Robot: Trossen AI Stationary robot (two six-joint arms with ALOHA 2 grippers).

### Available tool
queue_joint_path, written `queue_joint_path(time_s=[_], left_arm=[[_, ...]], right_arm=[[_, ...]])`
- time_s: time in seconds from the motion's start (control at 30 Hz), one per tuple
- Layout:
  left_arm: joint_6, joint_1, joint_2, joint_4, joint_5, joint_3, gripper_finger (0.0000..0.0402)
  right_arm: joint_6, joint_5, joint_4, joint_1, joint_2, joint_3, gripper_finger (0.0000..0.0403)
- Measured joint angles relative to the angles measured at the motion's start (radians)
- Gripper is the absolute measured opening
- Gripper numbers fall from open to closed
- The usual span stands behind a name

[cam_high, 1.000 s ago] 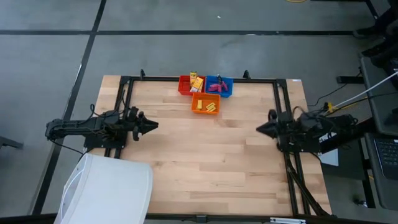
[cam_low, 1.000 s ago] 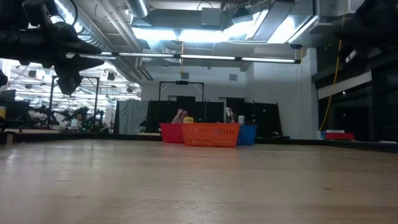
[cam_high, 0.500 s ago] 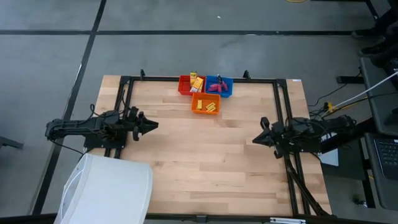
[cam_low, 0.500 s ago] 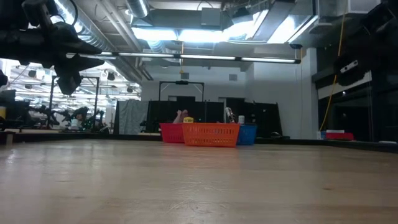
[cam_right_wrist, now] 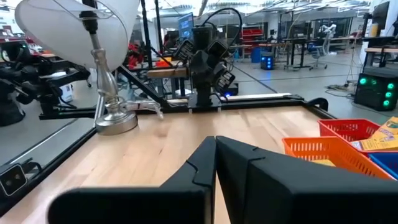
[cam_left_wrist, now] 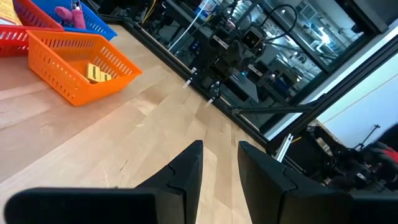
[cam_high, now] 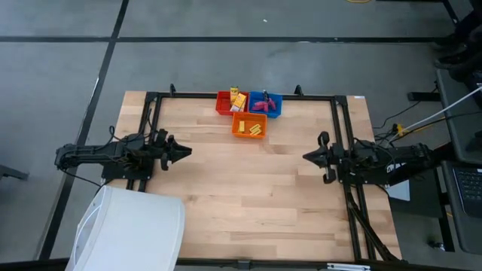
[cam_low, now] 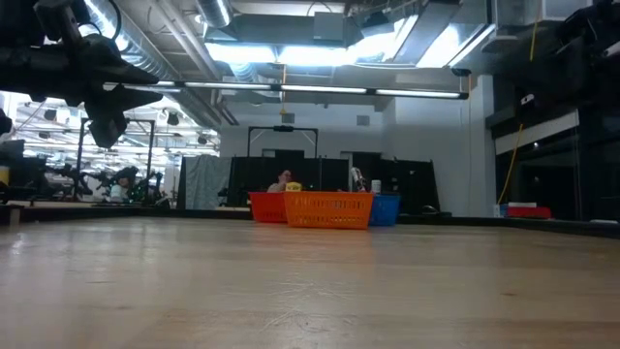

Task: Pick & Place School Supplies
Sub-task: Return to Home Position

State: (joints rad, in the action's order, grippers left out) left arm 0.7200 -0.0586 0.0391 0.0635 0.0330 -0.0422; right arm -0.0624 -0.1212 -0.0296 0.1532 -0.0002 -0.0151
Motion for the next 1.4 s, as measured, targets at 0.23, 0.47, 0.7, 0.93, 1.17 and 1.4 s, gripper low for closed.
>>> queue_joint_path(time_s=[0.23, 0.47, 0.7, 0.93, 1.17, 1.4], left_arm=[[0.000, 0.000, 0.000, 0.000, 0.000, 0.000, 0.0098], [0.000, 0.000, 0.000, 0.000, 0.000, 0.000, 0.0098], [0.000, 0.000, 0.000, 0.000, 0.000, 0.000, 0.0098], [0.000, 0.000, 0.000, 0.000, 0.000, 0.000, 0.0098], [0.000, 0.000, 0.000, 0.000, 0.000, 0.000, 0.0098], [0.000, 0.000, 0.000, 0.000, 0.000, 0.000, 0.0098]], right_arm=[[0.000, 0.006, -0.001, -0.001, 0.000, 0.000, 0.0019], [0.001, 0.006, -0.001, -0.001, 0.000, 0.000, 0.0020], [0.003, 0.006, -0.001, -0.001, 0.000, 0.000, 0.0020], [0.002, 0.006, -0.001, -0.001, 0.000, 0.000, 0.0020], [0.002, 0.006, -0.001, -0.001, 0.000, 0.000, 0.0020], [0.002, 0.006, -0.001, -0.001, 0.000, 0.000, 0.0020]])
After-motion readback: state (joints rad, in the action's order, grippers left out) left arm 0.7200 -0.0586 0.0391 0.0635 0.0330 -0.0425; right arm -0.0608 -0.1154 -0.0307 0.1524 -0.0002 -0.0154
